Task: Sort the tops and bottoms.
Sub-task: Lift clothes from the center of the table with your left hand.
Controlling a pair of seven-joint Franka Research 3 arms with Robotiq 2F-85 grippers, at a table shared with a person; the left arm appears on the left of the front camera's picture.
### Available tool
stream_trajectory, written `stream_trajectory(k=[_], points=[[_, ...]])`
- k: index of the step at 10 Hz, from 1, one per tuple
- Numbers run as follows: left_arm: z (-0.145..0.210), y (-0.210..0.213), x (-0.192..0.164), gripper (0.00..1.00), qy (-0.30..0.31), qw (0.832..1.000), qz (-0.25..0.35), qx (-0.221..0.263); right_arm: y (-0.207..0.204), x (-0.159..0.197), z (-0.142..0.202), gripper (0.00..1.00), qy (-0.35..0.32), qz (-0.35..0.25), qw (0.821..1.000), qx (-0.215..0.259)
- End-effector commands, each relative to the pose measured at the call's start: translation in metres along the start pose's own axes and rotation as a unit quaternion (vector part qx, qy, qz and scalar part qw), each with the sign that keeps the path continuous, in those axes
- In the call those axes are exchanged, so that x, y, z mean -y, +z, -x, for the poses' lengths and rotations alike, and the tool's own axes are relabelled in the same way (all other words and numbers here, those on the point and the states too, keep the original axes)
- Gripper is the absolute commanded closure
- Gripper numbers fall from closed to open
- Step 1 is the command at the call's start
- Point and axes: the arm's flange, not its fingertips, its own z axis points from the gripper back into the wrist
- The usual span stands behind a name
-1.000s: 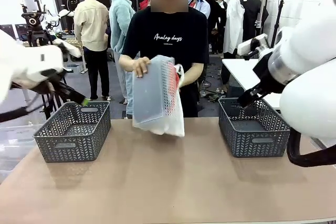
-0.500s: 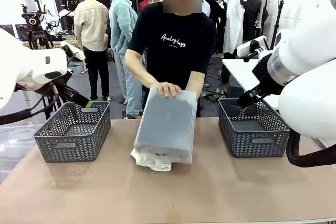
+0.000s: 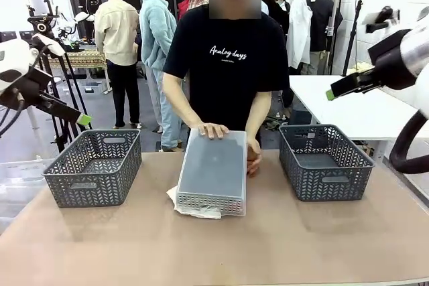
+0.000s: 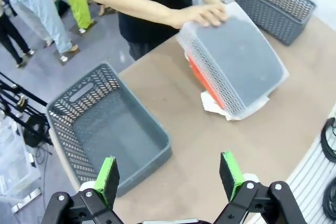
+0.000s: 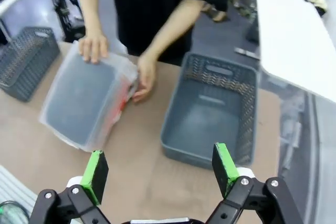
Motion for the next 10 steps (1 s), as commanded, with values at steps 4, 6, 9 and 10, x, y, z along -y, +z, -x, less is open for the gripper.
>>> stream_trajectory(k=[4,6,9,10], points=[[-0.016,-0.013,0.007,0.00,-0.029,0.999,0.019,-0.020,-0.031,-0.005,0.067,0.00,0.010,-0.098,0.995,-0.030],[-0.004,-0.002,0.010,0.00,-0.016,1.000,0.020,-0.006,-0.018,0.004,0.008,0.00,-0.001,-0.087,0.996,-0.013],[-0.004,-0.002,0.010,0.00,-0.016,1.000,0.020,-0.006,-0.018,0.004,0.008,0.00,-0.001,-0.087,0.996,-0.013],[-0.004,-0.002,0.010,0.00,-0.016,1.000,0.020,-0.006,-0.018,0.004,0.008,0.00,-0.001,-0.087,0.996,-0.013]])
